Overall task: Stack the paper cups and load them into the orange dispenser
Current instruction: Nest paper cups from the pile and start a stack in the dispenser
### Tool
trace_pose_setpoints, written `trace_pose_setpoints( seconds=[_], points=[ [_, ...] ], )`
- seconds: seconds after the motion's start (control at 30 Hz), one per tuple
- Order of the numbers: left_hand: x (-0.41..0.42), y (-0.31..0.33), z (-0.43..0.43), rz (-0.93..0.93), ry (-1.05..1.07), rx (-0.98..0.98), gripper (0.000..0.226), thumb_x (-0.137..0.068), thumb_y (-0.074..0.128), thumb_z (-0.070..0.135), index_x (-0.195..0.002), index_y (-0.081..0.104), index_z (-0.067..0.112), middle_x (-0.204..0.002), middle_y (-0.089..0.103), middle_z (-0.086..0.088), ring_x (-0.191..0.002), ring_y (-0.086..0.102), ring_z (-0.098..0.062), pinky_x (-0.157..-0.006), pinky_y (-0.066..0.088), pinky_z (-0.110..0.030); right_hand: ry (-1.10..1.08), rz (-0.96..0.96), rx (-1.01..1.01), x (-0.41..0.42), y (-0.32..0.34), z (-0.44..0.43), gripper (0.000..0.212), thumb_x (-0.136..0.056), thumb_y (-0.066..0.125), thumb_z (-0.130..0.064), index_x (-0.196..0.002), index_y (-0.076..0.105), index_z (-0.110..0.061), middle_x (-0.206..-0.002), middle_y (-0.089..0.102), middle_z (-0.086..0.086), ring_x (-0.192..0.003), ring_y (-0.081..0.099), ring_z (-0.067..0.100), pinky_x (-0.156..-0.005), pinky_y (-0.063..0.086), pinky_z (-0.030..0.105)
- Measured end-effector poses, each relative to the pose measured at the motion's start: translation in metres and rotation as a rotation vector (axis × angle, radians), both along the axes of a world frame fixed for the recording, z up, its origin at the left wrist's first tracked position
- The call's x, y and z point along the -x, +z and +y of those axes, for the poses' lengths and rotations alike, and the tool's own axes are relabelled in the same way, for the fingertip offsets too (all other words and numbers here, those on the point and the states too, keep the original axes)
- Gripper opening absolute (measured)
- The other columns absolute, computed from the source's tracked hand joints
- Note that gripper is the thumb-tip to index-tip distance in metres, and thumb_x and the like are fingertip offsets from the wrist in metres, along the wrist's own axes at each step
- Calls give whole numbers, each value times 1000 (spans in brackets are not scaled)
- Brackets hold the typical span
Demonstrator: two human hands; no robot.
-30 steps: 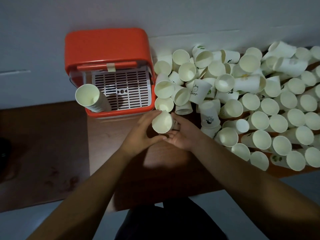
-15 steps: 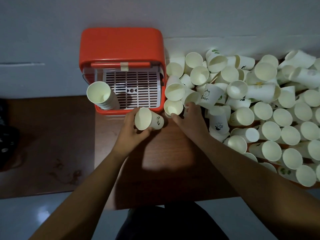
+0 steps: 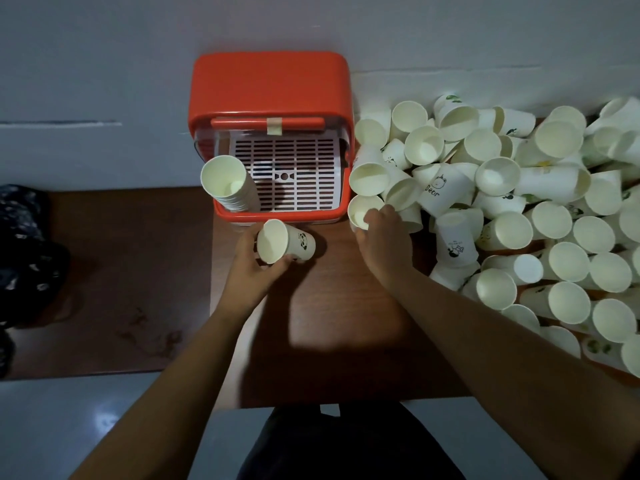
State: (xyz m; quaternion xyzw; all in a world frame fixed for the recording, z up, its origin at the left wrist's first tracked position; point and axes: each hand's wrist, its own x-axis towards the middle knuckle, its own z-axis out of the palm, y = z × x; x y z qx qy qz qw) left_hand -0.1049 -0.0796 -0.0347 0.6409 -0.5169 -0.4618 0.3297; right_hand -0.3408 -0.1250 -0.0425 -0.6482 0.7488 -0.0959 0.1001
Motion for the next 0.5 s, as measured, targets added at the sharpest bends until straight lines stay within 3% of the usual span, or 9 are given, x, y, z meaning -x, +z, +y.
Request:
trace_pose_setpoints(
  seconds=[0.07, 0.17, 0.23, 0.3, 0.37, 0.43, 0.5],
  points=[
    [-6, 0, 3, 3, 12, -1, 58, -83, 81, 16, -131, 49, 18, -121, 54, 15, -103, 54, 15, -78, 44, -5, 51, 6, -7, 3, 5, 10, 21, -92, 63, -28, -93, 67, -8, -98, 59, 9, -87, 59, 20, -63, 45, 25],
    [-16, 7, 7, 6, 21, 12, 60, -80, 83, 24, -130, 50, 21, -121, 54, 18, -105, 54, 14, -78, 44, -4, 77, -138, 14, 2, 19, 25, 19, -87, 70, -26, -89, 68, -7, -100, 56, 10, -84, 58, 20, -68, 53, 31],
    [-25, 11, 8, 7, 28, 42, 65, -78, 82, 28, -133, 49, 21, -127, 54, 11, -109, 54, 10, -81, 45, -5, 76, -256, 35, 1, 30, 33, 17, -84, 74, -24, -88, 68, -9, -106, 50, 8, -86, 56, 15, -72, 53, 22],
    [-37, 14, 8, -3, 25, 70, 67, -81, 82, 23, -139, 47, 22, -137, 51, 5, -117, 53, 3, -86, 46, -9, 54, -365, 19, -3, 44, 36, 16, -83, 75, -24, -87, 68, -11, -116, 44, 3, -96, 51, 9, -73, 41, 4],
    [-49, 20, 6, -14, 37, 88, 71, -82, 81, 25, -143, 44, 23, -143, 47, 2, -124, 52, -5, -90, 47, -12, 10, -445, -29, -8, 56, 34, 15, -83, 75, -25, -87, 68, -13, -123, 41, -2, -106, 44, 4, -73, 32, -3],
    [-61, 30, 3, -14, 65, 126, 70, -82, 81, 27, -142, 44, 22, -142, 47, 0, -123, 53, -6, -91, 48, -13, 5, -495, -57, -17, 66, 29, 14, -82, 75, -27, -82, 67, -16, -115, 48, -7, -104, 47, 4, -74, 32, 3],
    [-71, 43, -5, -5, 102, 173, 66, -84, 80, 23, -140, 45, 20, -141, 49, -1, -121, 53, -7, -89, 46, -10, 36, -543, -58, -26, 71, 22, 14, -80, 75, -30, -75, 65, -22, -96, 58, -8, -90, 53, 6, -71, 35, 14]
  ],
)
